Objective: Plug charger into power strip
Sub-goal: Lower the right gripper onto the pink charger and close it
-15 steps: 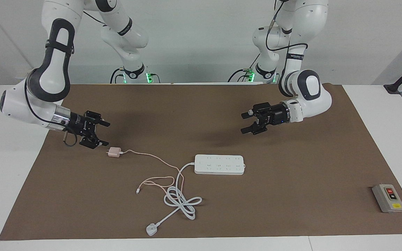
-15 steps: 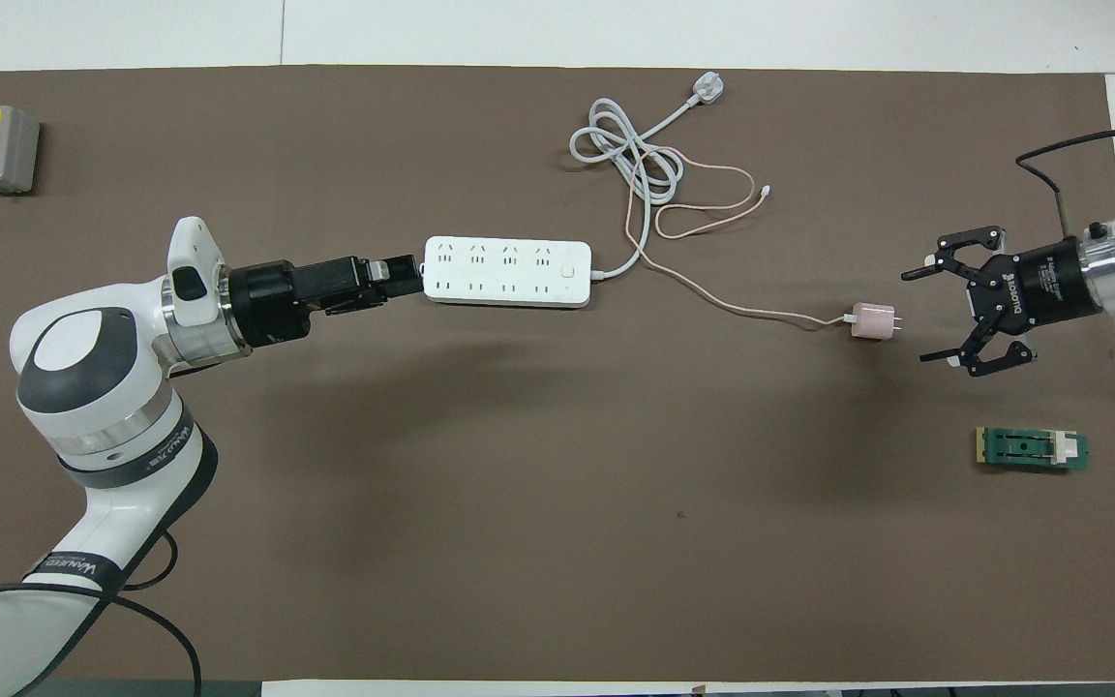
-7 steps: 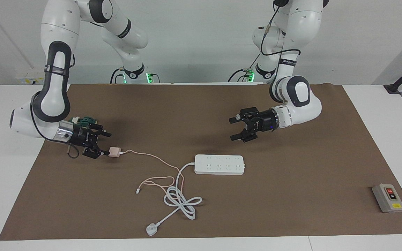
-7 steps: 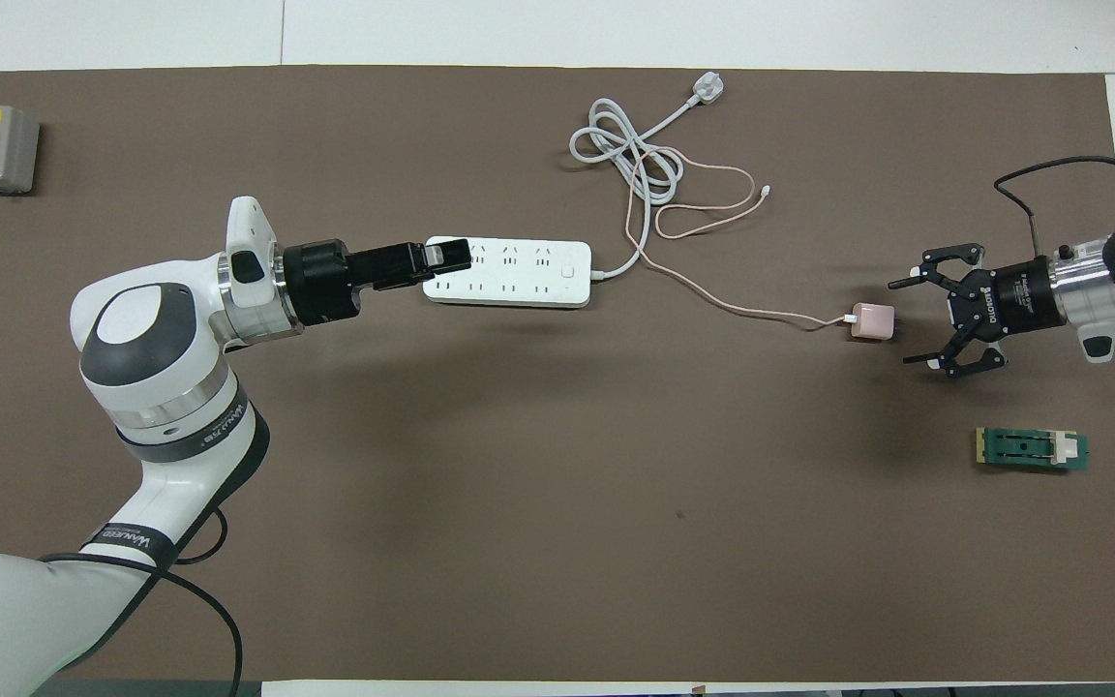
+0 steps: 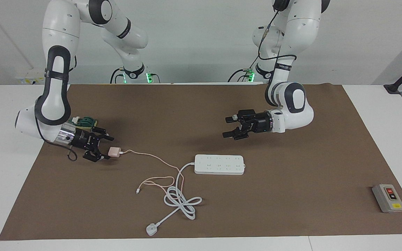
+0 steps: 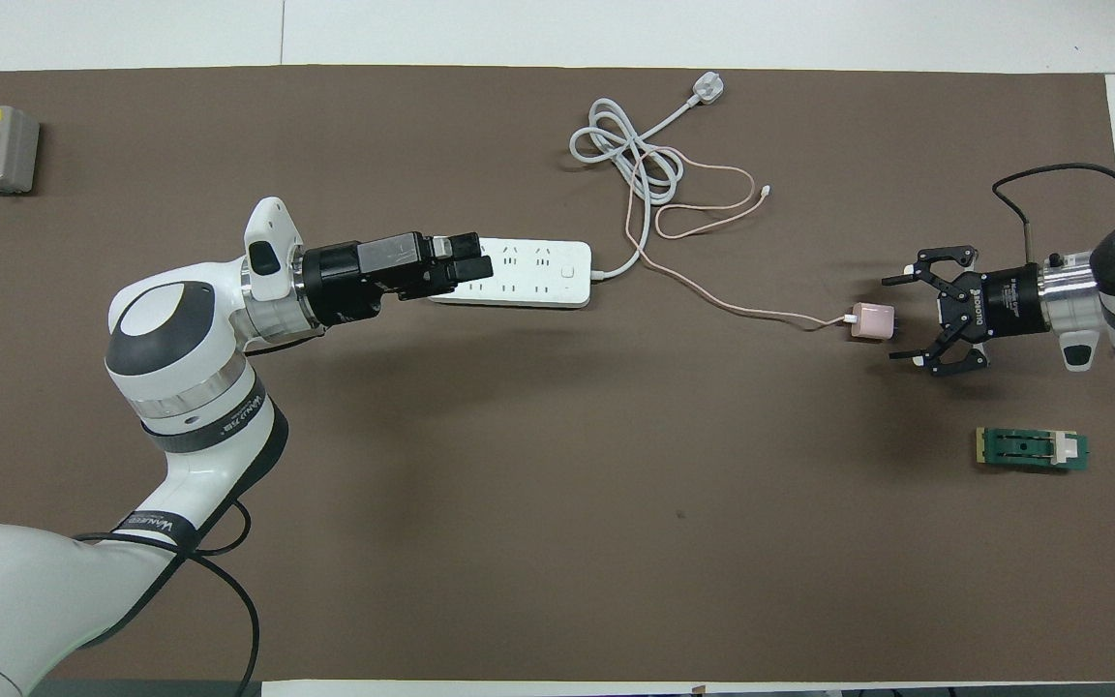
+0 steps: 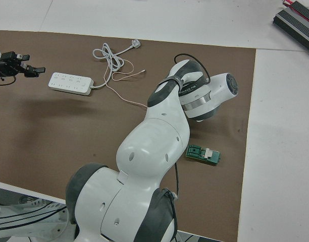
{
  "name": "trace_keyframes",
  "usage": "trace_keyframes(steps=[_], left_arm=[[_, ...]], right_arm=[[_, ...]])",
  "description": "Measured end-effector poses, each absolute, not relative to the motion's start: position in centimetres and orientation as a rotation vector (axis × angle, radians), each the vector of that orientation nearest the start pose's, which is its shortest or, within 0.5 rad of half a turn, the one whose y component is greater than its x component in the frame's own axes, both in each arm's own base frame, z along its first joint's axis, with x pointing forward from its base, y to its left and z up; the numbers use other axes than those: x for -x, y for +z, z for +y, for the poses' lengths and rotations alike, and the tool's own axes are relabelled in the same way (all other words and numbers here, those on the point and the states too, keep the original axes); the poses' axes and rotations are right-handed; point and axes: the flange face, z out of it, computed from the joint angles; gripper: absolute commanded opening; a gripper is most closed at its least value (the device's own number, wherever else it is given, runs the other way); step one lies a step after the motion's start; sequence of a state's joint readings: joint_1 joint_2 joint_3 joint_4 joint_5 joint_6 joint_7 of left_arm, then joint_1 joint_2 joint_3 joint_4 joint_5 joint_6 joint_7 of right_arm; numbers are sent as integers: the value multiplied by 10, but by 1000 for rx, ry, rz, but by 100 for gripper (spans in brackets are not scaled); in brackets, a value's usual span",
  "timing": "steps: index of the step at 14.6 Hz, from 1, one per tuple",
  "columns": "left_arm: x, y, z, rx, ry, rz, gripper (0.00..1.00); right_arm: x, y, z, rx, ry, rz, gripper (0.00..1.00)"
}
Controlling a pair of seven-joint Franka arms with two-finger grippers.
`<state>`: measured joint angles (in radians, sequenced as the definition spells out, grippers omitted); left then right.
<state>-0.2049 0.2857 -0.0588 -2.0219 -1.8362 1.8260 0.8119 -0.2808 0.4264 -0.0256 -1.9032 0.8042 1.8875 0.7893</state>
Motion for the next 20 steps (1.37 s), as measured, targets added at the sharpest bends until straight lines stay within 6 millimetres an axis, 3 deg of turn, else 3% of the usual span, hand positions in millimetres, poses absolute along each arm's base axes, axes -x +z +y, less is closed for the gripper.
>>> trace_keyframes(steps=[10,13,17,18,20], left_arm=[[-555,352,-260,-1571,82,54,100],[-553,351,-265,-1576,83,58,100],[-554,351,-263,-1579,88,64,100],[-554,351,-263,-1579,88,64,100],[-554,351,-263,-1579,88,64,100]], right_arm=[[-570,242,-123,1816,680,1701,100],[-566,234,-118,1811,659,1674,89],[-564,232,-118,1808,663,1671,86],[-563,232,-118,1808,662,1671,77],[-563,232,-118,1808,662,1672,42]])
